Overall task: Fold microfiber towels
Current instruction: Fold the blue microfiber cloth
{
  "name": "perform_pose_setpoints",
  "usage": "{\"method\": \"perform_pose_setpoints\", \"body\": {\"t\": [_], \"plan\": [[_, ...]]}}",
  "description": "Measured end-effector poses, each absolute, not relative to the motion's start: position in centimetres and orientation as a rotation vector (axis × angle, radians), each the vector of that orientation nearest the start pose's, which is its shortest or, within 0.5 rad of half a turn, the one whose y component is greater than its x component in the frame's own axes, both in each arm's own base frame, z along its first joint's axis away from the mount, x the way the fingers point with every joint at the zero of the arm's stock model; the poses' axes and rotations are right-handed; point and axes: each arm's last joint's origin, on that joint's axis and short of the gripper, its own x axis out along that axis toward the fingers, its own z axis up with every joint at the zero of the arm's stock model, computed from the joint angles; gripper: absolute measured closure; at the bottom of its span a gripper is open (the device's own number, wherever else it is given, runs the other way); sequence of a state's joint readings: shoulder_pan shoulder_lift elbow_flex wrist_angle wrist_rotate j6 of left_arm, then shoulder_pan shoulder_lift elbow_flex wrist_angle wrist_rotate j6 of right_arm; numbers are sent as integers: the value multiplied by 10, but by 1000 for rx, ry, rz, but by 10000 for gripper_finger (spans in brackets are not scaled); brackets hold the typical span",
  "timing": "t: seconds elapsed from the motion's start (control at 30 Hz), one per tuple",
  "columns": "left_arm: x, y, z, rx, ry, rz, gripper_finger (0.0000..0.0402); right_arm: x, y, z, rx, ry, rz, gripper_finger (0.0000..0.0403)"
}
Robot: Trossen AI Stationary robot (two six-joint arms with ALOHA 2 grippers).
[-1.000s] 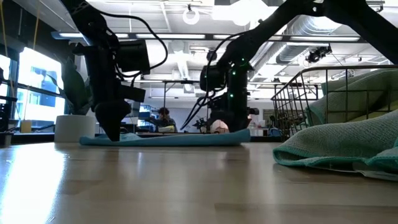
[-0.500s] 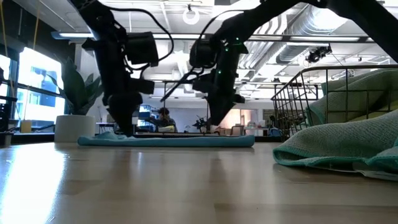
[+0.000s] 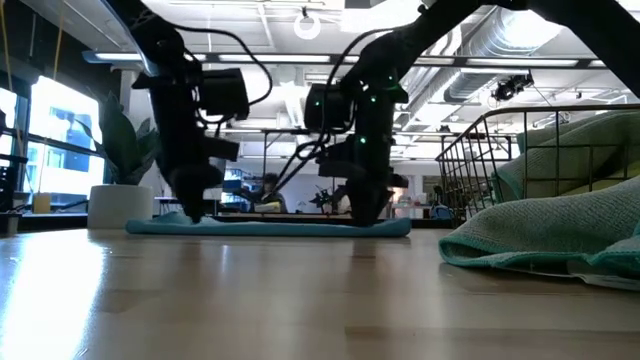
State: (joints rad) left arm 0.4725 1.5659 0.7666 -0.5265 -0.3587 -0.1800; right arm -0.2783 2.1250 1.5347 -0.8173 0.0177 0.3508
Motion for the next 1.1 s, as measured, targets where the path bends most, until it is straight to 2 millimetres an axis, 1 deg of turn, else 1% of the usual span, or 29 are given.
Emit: {"method": "perform_pose_setpoints", "body": {"t": [0.2,0.3,0.47,0.7,0.87,1.0,1.1], "plan": [[214,117,137,-255,1396,810,268,393,-103,140,414,1375,-486,355],[214,112,137,-283,1409,796,268,393,-102,140,374,1373,-489,355],[219,99,136,-358,1407,750,268,393,-104,140,356,1371,-472,355],[229,71,136,-535,1364,720,268,393,-106,140,315,1370,-463,355],[234,49,136,-583,1367,686,268,394,-109,140,292,1353,-455,355],[234,39,139,-562,1379,661,268,398,-111,147,273,1365,-442,355],[236,39,148,-546,1348,650,268,405,-113,167,243,1355,-420,355]]}}
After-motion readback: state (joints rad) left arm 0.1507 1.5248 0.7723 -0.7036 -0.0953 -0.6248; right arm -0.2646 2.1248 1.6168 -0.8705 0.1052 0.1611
